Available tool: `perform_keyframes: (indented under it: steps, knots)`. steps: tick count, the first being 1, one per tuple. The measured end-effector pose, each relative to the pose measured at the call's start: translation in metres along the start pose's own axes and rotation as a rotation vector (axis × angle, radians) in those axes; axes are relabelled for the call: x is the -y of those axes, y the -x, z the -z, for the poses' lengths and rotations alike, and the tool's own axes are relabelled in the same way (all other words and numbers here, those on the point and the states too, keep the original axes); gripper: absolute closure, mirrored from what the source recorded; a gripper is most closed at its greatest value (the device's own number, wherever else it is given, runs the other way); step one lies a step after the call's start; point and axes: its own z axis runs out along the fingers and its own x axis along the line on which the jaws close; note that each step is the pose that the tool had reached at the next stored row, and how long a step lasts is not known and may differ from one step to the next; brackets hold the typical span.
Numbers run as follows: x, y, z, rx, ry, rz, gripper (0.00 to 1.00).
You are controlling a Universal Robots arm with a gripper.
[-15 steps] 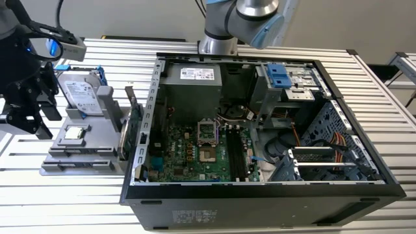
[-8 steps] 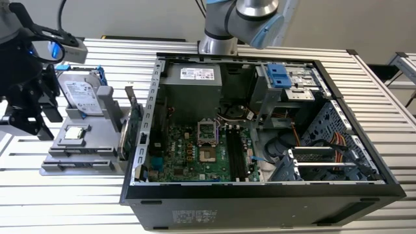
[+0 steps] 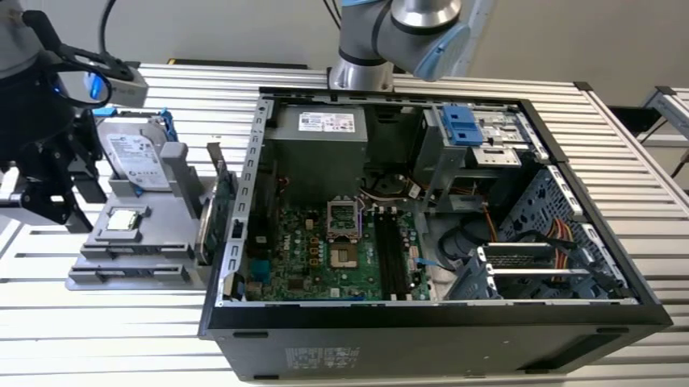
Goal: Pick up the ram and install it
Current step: 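Pick up the ram and move it above insertion slot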
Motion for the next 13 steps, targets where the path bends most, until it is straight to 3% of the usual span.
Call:
perform_keyframes:
  steps: [13]
  knots:
    - [0.0003, 0.0025, -0.0083, -0.0100, 0.0004, 0.000, 0.00]
